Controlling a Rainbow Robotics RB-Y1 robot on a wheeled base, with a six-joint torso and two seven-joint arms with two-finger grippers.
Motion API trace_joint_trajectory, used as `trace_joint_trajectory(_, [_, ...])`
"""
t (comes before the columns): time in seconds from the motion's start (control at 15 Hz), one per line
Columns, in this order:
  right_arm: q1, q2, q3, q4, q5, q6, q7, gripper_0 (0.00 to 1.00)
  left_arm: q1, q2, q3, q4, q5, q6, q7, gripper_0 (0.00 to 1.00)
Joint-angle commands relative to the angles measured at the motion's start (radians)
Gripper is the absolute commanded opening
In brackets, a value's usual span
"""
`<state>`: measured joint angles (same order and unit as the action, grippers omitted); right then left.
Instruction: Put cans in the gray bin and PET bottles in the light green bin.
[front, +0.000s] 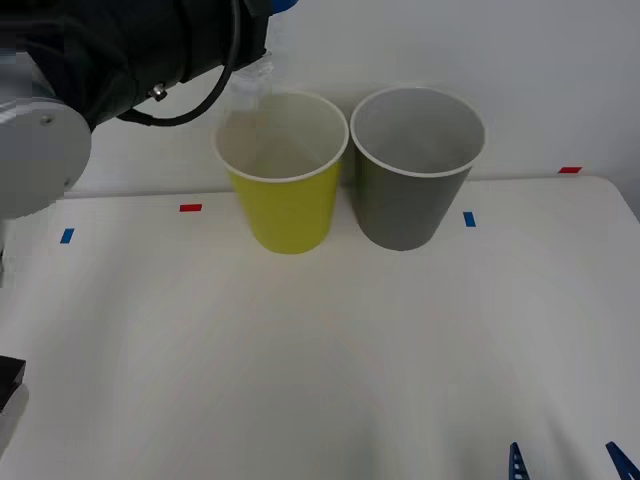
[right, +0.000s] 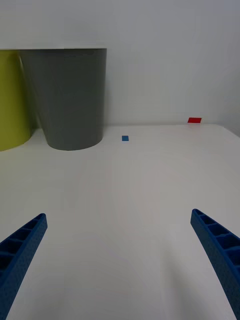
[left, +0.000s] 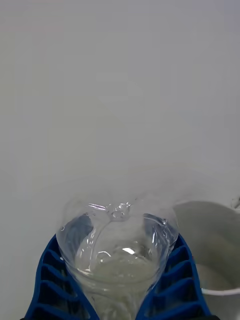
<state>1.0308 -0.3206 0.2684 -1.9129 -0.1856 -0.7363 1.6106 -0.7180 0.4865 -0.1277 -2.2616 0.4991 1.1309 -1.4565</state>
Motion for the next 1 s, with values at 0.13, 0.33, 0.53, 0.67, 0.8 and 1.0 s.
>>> trace_joint_trajectory(0.13, [0.0,0.0,0.0,0.0,0.0,0.0,0.0,1.0,-0.006,-0.042,-0.05,0.106,-0.053,-0.122,0.03,0.0])
trace_joint_trajectory(0.33, [0.0,0.0,0.0,0.0,0.0,0.0,0.0,1.0,-0.008,-0.052,-0.07,0.231,-0.06,-0.258,0.027,0.0])
trace_joint_trajectory(0.53, [0.0,0.0,0.0,0.0,0.0,0.0,0.0,1.0,-0.006,-0.074,-0.07,0.286,-0.076,-0.304,0.021,0.0])
trace_joint_trajectory(0.67, [0.0,0.0,0.0,0.0,0.0,0.0,0.0,1.0,-0.006,-0.088,-0.089,0.324,-0.11,-0.35,0.022,0.0])
trace_joint_trajectory(0.8, [0.0,0.0,0.0,0.0,0.0,0.0,0.0,1.0,-0.006,-0.103,-0.102,0.372,-0.137,-0.415,0.028,0.0])
trace_joint_trajectory(1.0, [0.0,0.0,0.0,0.0,0.0,0.0,0.0,1.0,-0.006,-0.112,-0.107,0.396,-0.137,-0.433,0.039,0.0])
